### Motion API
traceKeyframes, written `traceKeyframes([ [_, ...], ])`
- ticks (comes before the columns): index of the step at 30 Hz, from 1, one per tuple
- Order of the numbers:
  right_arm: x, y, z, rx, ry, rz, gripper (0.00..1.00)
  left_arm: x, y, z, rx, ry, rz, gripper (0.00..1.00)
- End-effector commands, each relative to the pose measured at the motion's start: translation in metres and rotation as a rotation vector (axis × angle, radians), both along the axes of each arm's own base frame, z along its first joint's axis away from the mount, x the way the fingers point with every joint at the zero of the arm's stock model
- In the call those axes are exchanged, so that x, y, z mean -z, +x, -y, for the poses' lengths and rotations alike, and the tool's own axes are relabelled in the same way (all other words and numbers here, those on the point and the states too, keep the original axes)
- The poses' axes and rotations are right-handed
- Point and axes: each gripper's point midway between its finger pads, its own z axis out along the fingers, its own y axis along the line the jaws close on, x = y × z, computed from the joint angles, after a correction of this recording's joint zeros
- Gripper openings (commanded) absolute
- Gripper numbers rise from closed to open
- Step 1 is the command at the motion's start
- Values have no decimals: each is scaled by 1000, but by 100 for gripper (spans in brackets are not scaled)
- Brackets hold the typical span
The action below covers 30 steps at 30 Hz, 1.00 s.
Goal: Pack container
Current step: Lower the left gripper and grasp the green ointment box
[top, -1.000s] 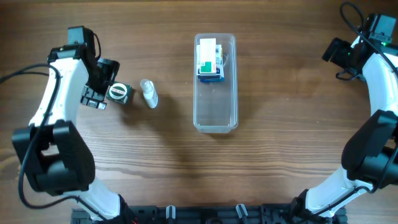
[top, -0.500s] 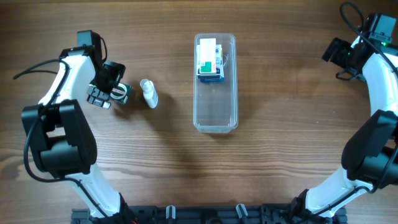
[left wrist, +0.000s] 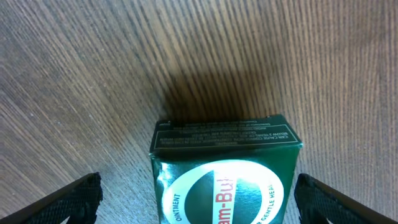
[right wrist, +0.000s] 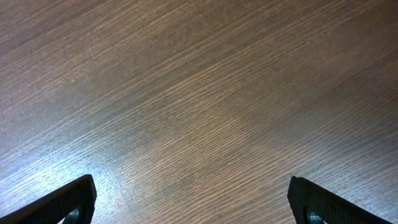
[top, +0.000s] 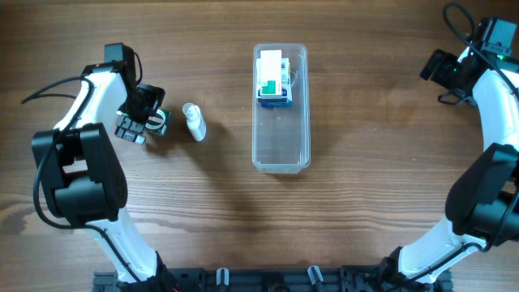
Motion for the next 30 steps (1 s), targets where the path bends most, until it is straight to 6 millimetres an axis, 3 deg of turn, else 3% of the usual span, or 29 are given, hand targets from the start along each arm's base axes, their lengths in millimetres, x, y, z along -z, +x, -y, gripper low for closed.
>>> traceKeyframes([
  [1,8,-1,1,13,8,-14,100,9,-4,-1,-1,19,-32,100],
  [19,8,-1,1,13,7,-12,100,13,-23,3,-58,36,-110,100],
  [21,8,0,1,13,7,-11,100,13,-21,2,-57,45,-102,100],
  [25,8,0,1,12,7,-12,99,12,-5,-2,106,71,-43,100],
  [30,8,0,1,12,7,-12,100,12,-4,-1,103,62,-35,100],
])
